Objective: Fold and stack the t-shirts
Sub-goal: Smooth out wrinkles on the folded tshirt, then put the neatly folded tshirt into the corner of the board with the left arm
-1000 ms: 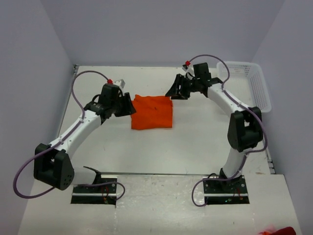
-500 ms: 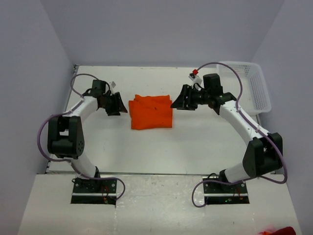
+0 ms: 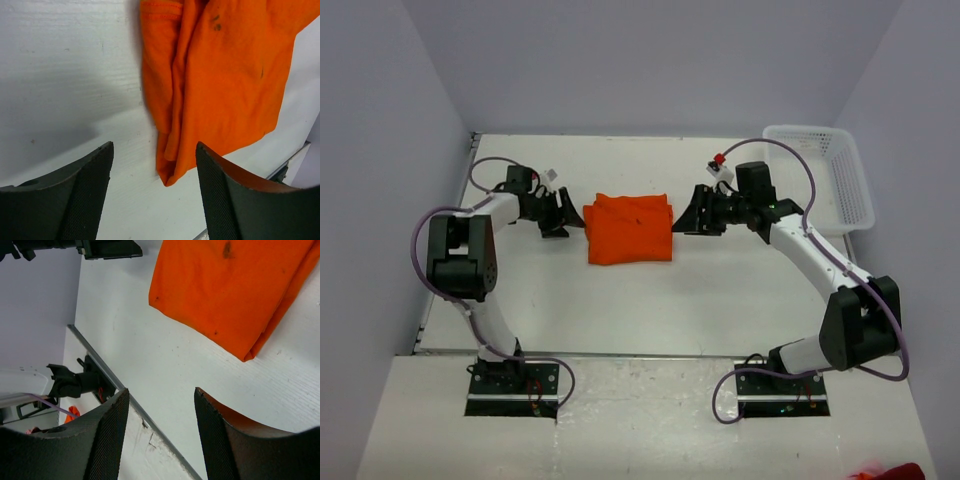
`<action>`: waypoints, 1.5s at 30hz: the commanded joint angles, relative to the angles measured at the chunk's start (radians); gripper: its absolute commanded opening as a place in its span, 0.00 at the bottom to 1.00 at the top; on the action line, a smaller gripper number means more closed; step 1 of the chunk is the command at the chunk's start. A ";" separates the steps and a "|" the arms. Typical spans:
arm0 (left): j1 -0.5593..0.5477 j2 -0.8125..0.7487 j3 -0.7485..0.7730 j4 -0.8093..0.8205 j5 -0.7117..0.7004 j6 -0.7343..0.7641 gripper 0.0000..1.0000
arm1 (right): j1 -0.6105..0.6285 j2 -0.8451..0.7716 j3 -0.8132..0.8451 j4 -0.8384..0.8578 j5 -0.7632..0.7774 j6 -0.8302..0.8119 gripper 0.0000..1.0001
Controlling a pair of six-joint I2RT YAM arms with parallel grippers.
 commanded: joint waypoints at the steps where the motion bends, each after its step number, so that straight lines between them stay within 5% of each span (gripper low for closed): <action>1: 0.002 0.031 0.045 0.043 0.055 0.012 0.69 | 0.002 -0.002 -0.002 0.049 0.000 -0.018 0.56; 13: 0.002 0.128 0.045 0.106 0.129 -0.034 0.73 | 0.001 0.053 0.012 0.014 0.117 0.022 0.55; 16: 0.002 0.134 0.033 0.124 0.139 -0.043 0.73 | 0.001 0.111 0.060 -0.029 0.188 0.035 0.42; 17: 0.002 0.137 0.033 0.124 0.141 -0.045 0.73 | 0.001 0.122 0.066 -0.043 0.226 0.039 0.30; 18: 0.002 0.140 0.031 0.124 0.143 -0.045 0.73 | -0.001 0.130 0.072 -0.046 0.246 0.041 0.06; 19: 0.002 0.142 0.030 0.126 0.144 -0.045 0.74 | -0.001 0.140 0.075 -0.047 0.256 0.039 0.00; 32: -0.024 0.171 0.059 0.083 0.095 -0.022 0.75 | -0.022 0.125 0.070 -0.023 0.208 0.054 0.01; 40: -0.165 0.283 0.126 0.121 0.061 -0.092 0.73 | -0.059 0.102 0.035 -0.001 0.155 0.061 0.01; 43: -0.188 0.309 0.129 0.179 0.075 -0.146 0.63 | -0.088 0.076 0.017 0.000 0.139 0.056 0.01; 45: -0.191 0.324 0.133 0.198 0.066 -0.164 0.42 | -0.108 0.065 0.006 0.002 0.133 0.058 0.01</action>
